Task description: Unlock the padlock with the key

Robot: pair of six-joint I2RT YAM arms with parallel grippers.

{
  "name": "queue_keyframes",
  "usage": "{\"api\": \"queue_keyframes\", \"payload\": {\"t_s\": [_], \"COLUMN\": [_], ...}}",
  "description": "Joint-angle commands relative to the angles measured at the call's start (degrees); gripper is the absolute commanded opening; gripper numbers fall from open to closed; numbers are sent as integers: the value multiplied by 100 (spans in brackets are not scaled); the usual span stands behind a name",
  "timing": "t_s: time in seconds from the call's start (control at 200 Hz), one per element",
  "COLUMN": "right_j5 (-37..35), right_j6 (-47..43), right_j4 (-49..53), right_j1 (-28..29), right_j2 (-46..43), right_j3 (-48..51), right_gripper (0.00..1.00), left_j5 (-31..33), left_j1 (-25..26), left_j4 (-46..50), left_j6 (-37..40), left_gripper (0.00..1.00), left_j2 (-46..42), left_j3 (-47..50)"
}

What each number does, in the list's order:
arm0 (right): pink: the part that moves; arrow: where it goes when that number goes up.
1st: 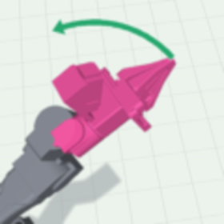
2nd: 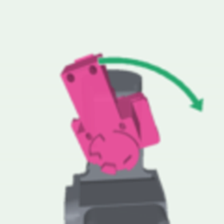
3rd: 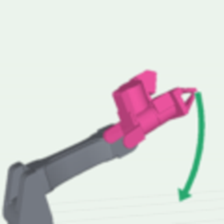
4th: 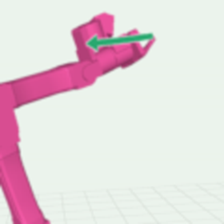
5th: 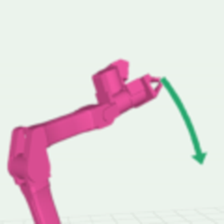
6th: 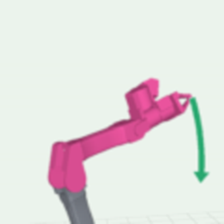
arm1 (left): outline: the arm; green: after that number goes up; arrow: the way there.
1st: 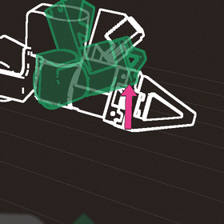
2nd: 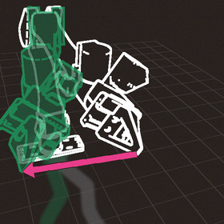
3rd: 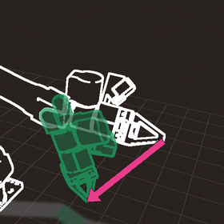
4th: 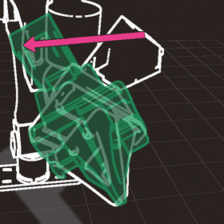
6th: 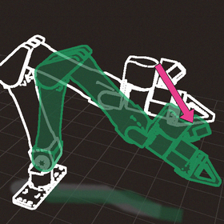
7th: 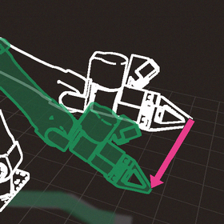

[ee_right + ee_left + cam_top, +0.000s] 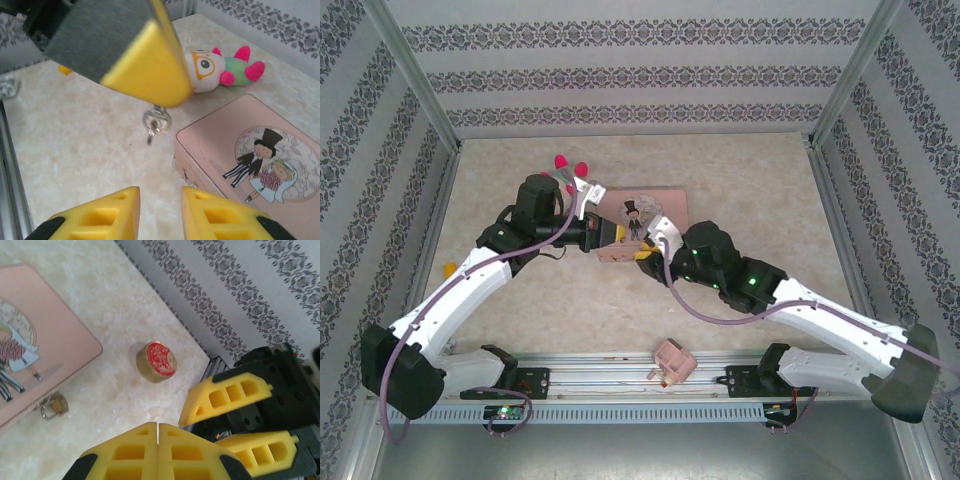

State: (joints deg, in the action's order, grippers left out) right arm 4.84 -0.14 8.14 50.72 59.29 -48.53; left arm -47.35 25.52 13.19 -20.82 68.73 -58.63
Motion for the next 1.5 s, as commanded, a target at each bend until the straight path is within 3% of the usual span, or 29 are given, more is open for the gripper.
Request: {"api": "queue_keyframes", "payload": {"t_s": [0.0,0.24,0.435,0.615,1.494], "right_j5": [455,2967,3738,3994,3735], "right_j6": [721,2948,3606,3761,3741], "right_j4": [-564,-2877,-3691,-3916,-4079], "right_j1": [-262,-1467,-1627,-1600,-1595], "right_j2": [-289,-326,-58,251,490], "right_j3": [274,791,605,411,626], "right_gripper": [32,41,44,43,34], "left_j5": [-140,-771,-989,-1118,-1172], "left_j1": [47,48,49,42,44], "left_j4": [-1080,-1950,-2145,-2194,-2593], "left_j6": [-23,-202,-166,-194,-524], "left_gripper": [0,0,0,0,0], "left_j2": [-66,46,-35,-52,-78], "left_j3": [136,290,324,309,343]}}
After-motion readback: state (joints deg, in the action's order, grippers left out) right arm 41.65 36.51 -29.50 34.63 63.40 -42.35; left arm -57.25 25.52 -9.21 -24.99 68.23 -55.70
